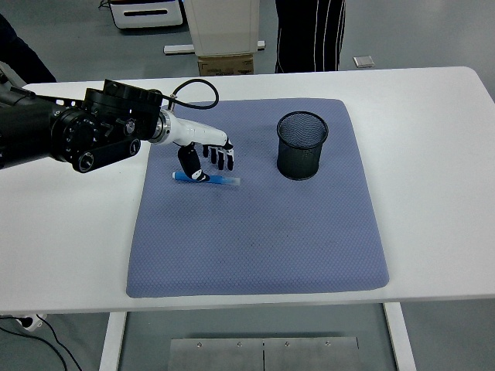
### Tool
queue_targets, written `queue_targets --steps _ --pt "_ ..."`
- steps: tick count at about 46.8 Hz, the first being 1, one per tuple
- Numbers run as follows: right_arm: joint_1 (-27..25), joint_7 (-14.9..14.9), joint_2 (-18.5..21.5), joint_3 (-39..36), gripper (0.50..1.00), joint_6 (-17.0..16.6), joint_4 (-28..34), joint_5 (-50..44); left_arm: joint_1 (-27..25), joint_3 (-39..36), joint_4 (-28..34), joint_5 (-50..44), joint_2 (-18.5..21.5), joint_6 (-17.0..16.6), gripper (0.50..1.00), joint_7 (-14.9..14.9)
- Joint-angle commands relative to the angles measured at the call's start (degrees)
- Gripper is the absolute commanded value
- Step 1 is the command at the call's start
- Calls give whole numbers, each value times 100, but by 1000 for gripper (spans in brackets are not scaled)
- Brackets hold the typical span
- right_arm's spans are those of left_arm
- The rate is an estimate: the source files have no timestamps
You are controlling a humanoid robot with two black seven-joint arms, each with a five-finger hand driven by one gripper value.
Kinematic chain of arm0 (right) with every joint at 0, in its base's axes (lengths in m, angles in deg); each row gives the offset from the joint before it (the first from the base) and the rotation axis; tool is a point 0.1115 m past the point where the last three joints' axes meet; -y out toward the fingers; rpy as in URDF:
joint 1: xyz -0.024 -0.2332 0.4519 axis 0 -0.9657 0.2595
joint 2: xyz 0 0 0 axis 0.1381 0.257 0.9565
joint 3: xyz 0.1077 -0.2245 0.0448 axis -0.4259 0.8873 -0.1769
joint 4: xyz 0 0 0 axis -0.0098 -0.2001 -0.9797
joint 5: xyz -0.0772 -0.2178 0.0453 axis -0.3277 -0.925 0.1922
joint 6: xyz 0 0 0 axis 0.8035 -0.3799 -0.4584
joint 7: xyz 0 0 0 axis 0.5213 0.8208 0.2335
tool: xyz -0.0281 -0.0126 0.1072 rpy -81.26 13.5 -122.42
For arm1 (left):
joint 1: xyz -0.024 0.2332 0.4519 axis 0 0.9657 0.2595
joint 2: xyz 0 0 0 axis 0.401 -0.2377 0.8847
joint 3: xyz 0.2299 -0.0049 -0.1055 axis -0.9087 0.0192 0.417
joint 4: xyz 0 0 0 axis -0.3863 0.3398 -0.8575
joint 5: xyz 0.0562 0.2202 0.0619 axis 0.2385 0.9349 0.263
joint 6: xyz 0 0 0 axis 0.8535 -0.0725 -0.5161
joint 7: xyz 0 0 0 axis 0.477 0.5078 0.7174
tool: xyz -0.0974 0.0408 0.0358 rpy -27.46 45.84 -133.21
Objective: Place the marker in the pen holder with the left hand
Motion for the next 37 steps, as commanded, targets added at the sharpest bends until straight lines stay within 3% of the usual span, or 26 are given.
queue_targets --steps 1,22,37 --pt "0 0 0 0 1000 0 0 0 1 0 0 16 8 -10 692 -22" --pt "0 0 0 0 1000 0 0 0 1 0 211 25 -62 -19 692 -119" --pt "0 0 0 0 1000 0 0 0 19 -9 211 148 -98 -54 628 -154"
